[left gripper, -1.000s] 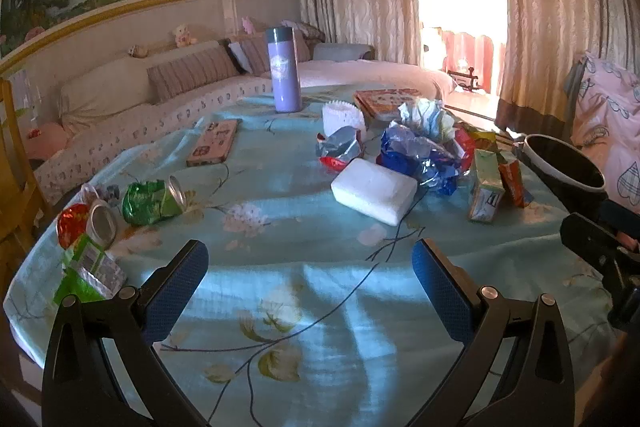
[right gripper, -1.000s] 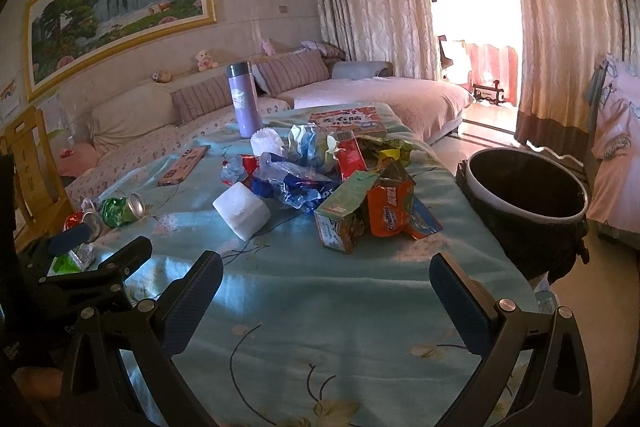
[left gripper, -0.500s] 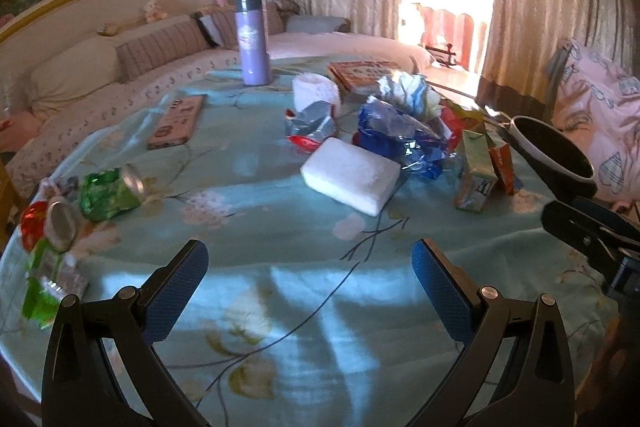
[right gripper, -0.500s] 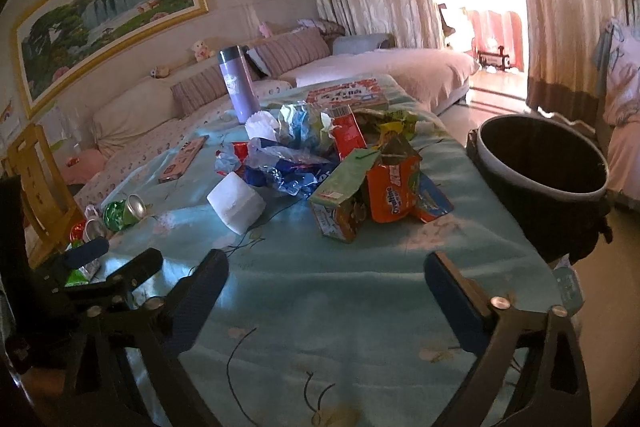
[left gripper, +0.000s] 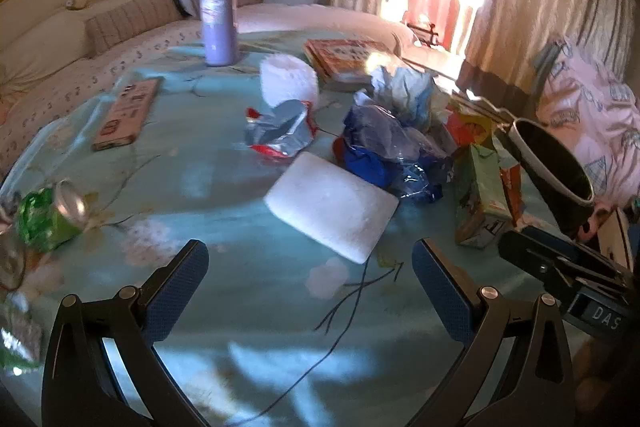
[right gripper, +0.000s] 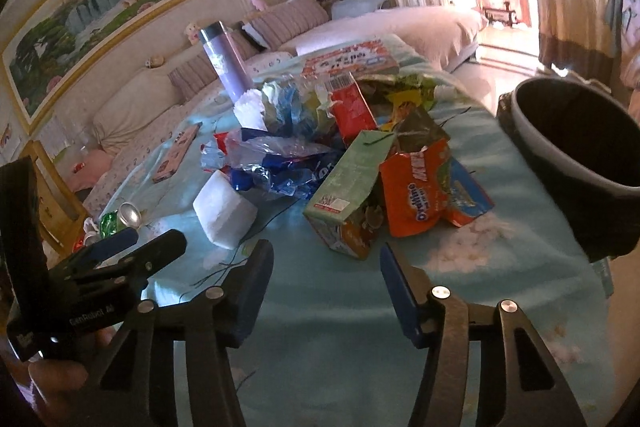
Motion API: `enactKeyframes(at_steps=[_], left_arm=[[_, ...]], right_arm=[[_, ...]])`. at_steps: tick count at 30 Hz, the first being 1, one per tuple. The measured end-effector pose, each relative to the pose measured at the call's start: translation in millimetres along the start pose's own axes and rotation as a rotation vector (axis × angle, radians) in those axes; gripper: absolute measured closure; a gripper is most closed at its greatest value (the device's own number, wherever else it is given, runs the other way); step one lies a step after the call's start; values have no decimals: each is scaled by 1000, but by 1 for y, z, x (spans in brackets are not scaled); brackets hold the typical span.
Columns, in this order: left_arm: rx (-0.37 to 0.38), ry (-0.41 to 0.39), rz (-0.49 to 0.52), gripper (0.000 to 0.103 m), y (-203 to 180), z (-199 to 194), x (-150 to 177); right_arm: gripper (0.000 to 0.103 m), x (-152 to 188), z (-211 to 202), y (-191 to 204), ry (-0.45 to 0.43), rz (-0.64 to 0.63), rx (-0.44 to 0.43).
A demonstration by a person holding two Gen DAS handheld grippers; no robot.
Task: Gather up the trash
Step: 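Grasp the white foam block with the left tool while the right tool grasps the green juice carton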
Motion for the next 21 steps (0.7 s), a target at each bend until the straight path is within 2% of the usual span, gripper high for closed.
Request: enactKeyframes(at_steps=[6, 8, 10, 12, 14, 15, 17, 18, 21], left_arm=[[-7, 63, 20, 0, -3, 31, 1], [-2, 86, -5, 7, 4, 38, 2], [27, 104, -36, 24, 10, 43, 3], [97, 115, -68, 36, 12, 46, 4], [134, 100, -59, 55, 8, 41, 4], [156, 102, -56, 60, 5, 38, 4], [153, 82, -37, 63, 1, 30, 6], [163, 73, -35, 70, 0, 25, 7], [185, 47, -35, 71, 0, 6, 11]], right_arm=[[47, -6, 21, 0, 51, 14, -12], [47, -8, 27, -1, 68, 22, -12], [47, -9, 35, -2, 90, 40, -22], [48, -9, 41, -2, 99, 48, -20], [56, -10, 43, -2, 93, 50, -21], [59, -9, 40, -1, 83, 48, -23], [67, -9, 33, 0, 62, 35, -20], [69, -9, 30, 0, 56, 33, -25], [71, -9, 19, 1, 35, 27, -37]])
Point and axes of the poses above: each gripper's, at about its wrist camera, not at the fingertips, and z roughly the way its jaws point, y to its left, x to its underside, the point moved 4 cm from there along z, roughly the way its jaws point, and after that the axes turned 14 degrees about x, right-handed, at the moved point
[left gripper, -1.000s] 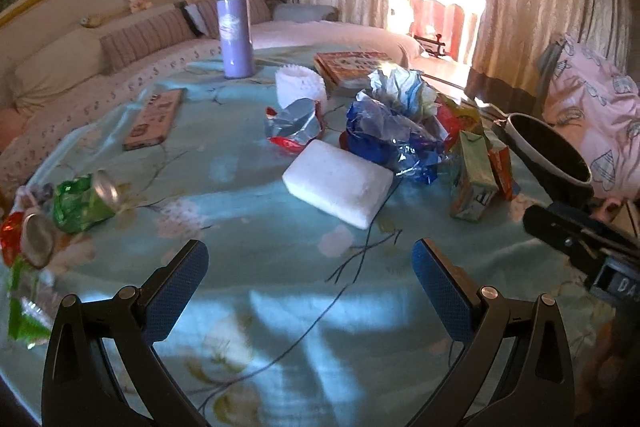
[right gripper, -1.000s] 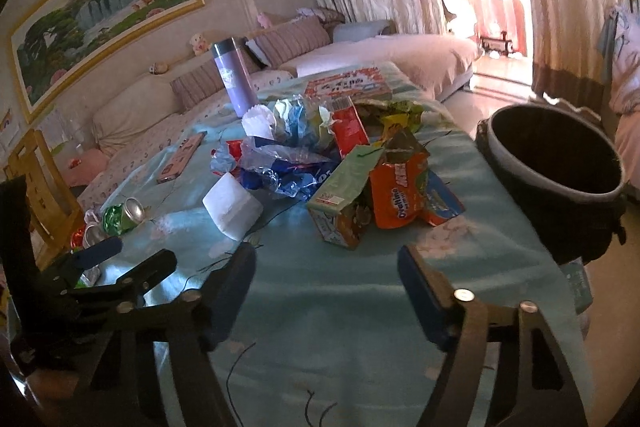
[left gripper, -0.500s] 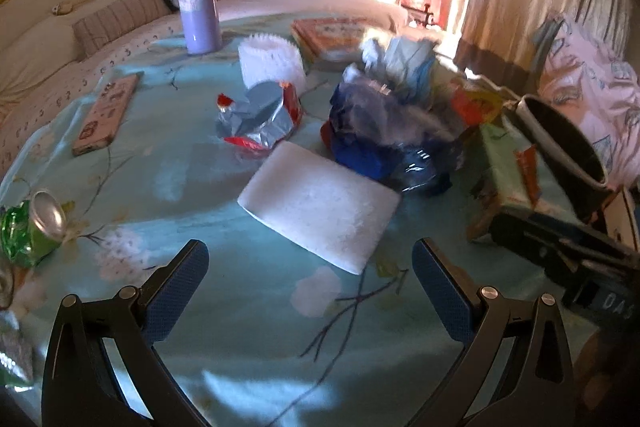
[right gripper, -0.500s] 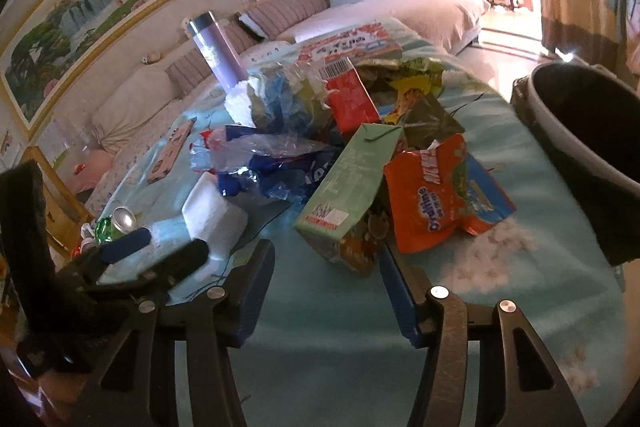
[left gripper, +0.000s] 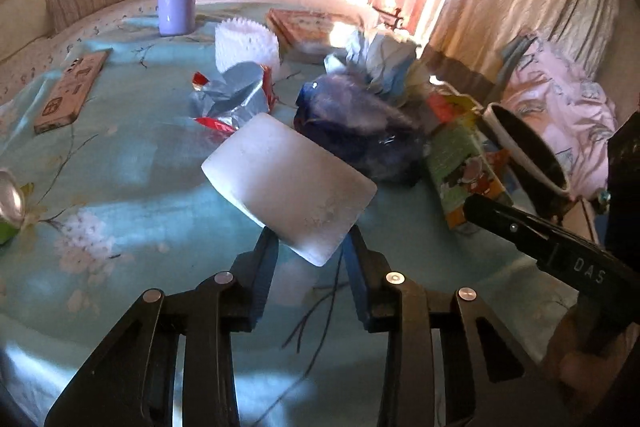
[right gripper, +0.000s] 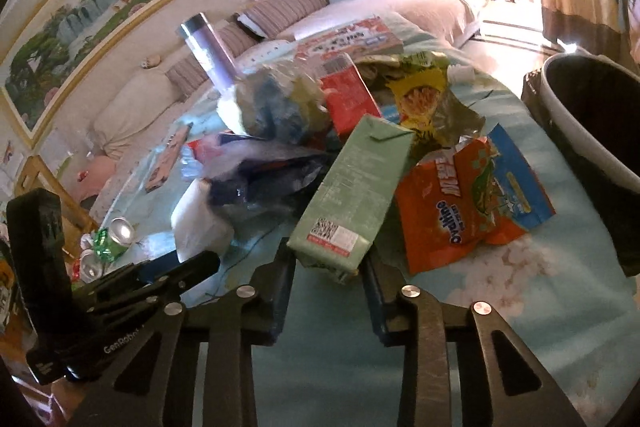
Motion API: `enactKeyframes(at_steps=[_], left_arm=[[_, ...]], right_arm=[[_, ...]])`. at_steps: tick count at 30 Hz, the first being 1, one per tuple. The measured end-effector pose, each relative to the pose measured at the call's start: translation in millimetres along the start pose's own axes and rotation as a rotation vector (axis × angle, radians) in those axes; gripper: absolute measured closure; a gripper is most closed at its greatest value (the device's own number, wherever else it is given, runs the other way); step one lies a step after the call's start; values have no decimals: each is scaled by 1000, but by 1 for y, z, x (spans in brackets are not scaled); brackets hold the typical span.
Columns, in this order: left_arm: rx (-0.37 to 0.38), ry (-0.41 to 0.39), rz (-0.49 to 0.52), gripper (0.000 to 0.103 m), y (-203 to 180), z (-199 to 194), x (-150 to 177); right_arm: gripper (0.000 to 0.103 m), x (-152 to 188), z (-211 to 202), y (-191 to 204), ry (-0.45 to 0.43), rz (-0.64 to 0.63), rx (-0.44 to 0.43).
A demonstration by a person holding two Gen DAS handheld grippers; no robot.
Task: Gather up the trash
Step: 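Grasp the white foam block with the left tool while the right tool grasps the green juice carton, then carry both items over the black bin and open both tools to drop them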
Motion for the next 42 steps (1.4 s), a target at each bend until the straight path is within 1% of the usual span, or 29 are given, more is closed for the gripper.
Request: enactKeyframes(at_steps=[3, 7, 13, 17, 21, 27, 36, 42], left_arm=[[10, -20, 13, 71, -4, -14, 3], [34, -24, 57, 71, -13, -26, 4], [86, 2, 156, 71, -45, -24, 3], [129, 4, 185, 71, -70, -14, -1], [157, 8, 207, 71, -97, -2, -6], [189, 15, 242, 71, -136, 18, -20], [246, 73, 292, 71, -184, 65, -47], [272, 103, 311, 71, -210, 97, -63]], right_arm=[[71, 6, -16, 2, -21, -10, -12], [71, 14, -39, 4, -50, -19, -16], [71, 14, -69, -7, -103, 31, -17], [71, 9, -82, -21, -126, 33, 7], [71, 1, -88, -45, -140, 31, 33], [71, -12, -89, -88, -131, 48, 60], [71, -35, -92, -157, -145, 111, 122], [71, -52, -82, -196, -122, 143, 158]])
Point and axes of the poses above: each gripper's, at about its wrist camera, not at the fingertips, and z roughly the way its jaws point, y to its left, x to its underside, the point moved 4 cm from there along z, roughly the way its jaws point, and after that the axes turned 14 degrees about x, right-handed, at the moved point
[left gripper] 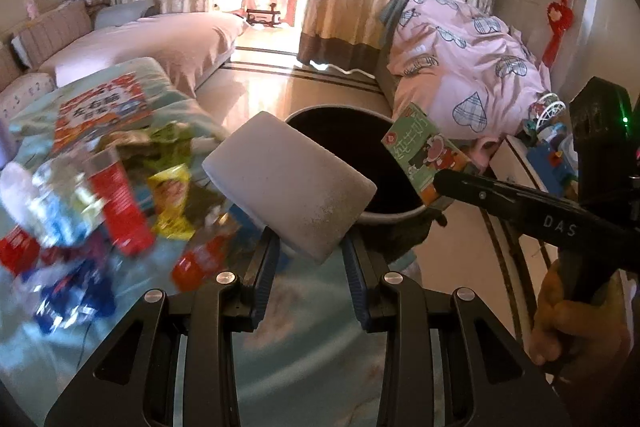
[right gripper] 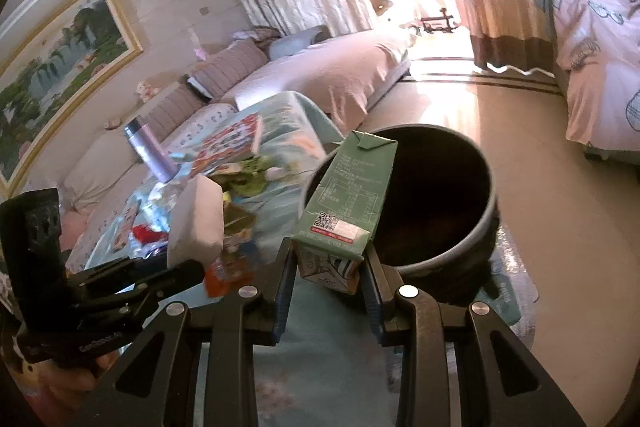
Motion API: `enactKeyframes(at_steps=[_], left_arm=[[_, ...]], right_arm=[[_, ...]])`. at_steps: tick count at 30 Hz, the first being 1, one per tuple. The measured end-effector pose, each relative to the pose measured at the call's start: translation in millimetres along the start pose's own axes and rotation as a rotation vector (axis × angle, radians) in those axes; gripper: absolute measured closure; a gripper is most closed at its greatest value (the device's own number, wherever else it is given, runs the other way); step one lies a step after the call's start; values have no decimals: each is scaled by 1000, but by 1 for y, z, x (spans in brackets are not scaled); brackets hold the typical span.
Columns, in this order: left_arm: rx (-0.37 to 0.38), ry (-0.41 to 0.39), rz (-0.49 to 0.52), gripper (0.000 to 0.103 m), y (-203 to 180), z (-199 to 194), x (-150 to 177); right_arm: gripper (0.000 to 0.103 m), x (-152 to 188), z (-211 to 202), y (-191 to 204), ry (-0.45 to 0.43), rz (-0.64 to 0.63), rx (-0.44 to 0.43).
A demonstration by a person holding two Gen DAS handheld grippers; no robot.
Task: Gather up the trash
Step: 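Carry both items over the black bin and open both tools to drop them, then move both open tools back over the trash on the table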
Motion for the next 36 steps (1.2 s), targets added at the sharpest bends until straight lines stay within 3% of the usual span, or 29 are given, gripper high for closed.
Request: enactKeyframes(at_steps=[13, 24, 28, 31, 34, 36], left_arm=[[31, 72, 15, 70, -9, 65, -41], [30, 138, 14, 67, 1, 99, -43], [27, 148, 7, 42, 3, 98, -39], [17, 134, -1, 29, 3, 89, -35], [19, 119, -29, 26, 5, 76, -27], [26, 100, -46, 26, 7, 63, -19]], right_arm=[[71, -22, 28, -28, 34, -2, 29], [71, -31, 47, -42, 64, -12, 59], [67, -31, 49, -46, 72, 3, 56], [55, -31, 46, -50, 68, 24, 46], [52, -29, 37, -47, 50, 43, 34], [44, -26, 30, -43, 39, 56, 17]])
Point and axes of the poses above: each gripper's, at about its wrist camera, not at the fingertips, and z roughly the way its jaws point, y to its left, x to its underside, the point moved 4 cm from there along z, roughly the way its jaws point, and after that the axes turned 14 degrees about x, right-handed, at the moved point
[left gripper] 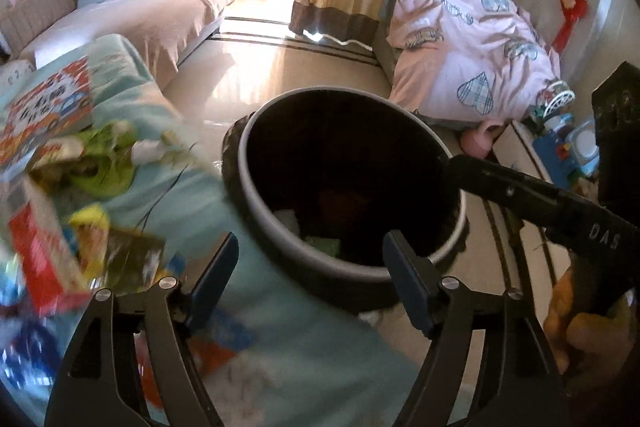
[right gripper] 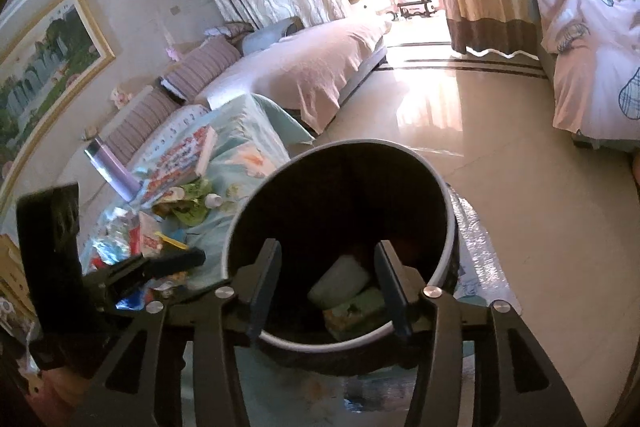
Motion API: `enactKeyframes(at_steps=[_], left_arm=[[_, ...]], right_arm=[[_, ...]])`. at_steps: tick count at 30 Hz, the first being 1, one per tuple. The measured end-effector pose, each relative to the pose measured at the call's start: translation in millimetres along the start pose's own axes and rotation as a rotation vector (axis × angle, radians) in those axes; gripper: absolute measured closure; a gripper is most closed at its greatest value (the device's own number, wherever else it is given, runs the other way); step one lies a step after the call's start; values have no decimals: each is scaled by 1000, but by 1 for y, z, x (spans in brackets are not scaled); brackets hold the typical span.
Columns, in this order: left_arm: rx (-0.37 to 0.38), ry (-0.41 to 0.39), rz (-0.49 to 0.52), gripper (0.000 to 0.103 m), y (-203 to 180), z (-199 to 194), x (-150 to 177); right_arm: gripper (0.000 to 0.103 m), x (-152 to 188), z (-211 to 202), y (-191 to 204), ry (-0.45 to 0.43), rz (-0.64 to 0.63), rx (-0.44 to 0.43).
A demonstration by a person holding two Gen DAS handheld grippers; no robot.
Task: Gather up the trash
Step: 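Move both open tools back over the trash on the table, then grasp the orange snack bag with the right tool while the left tool grasps the clear plastic bag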
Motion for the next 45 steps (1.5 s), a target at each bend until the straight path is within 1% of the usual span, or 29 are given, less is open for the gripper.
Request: enactKeyframes(at_steps=[2, 4, 6, 11, 16, 20, 27, 31, 34, 37, 41, 42, 43, 45], left_arm=[[-4, -14, -12, 25, 2, -11, 10], [-17, -31, -20, 25, 4, -25, 22], [-34, -55, -24, 25, 7, -40, 33], [-80, -96, -46, 24, 23, -73, 57], [-129, -122, -83, 24, 44, -102, 84], [-159, -133, -127, 23, 59, -117, 103], [-202, -161, -209, 23, 94, -144, 126], [-229, -165, -242, 23, 109, -155, 128], [-250, -185, -260, 23, 122, -166, 130], [-265, -195, -282, 23, 136, -170, 127], [-277, -186, -291, 22, 151, -170, 121], [-287, -185, -292, 20, 154, -170, 119], [-295, -186, -293, 18, 157, -169, 117], [-306, -187, -290, 17, 164, -165, 113]], right_arm=[[29, 5, -8, 6, -17, 8, -18], [27, 12, -16, 13, -30, 19, -36], [26, 18, -21, 21, -36, 23, -51], [17, 38, -34, 46, -43, 17, -84], [15, 55, -40, 74, -43, -5, -109], [13, 68, -42, 97, -43, -41, -120], [13, 85, -28, 130, 3, -92, -134], [13, 92, -18, 142, 13, -124, -119], [13, 94, -10, 150, 17, -153, -92], [13, 92, -1, 156, 24, -172, -84], [14, 90, 11, 162, 44, -192, -79], [15, 89, 14, 164, 47, -204, -76], [18, 87, 16, 167, 45, -219, -74], [22, 85, 19, 171, 42, -242, -68]])
Point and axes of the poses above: each gripper's, at about its wrist camera, not at the fingertips, and z roughly the way its jaws point, y to its left, x to its underside, the point moved 4 cm from there along z, roughly the way its jaws point, and after that the axes turned 14 degrees about x, right-handed, at the moved point
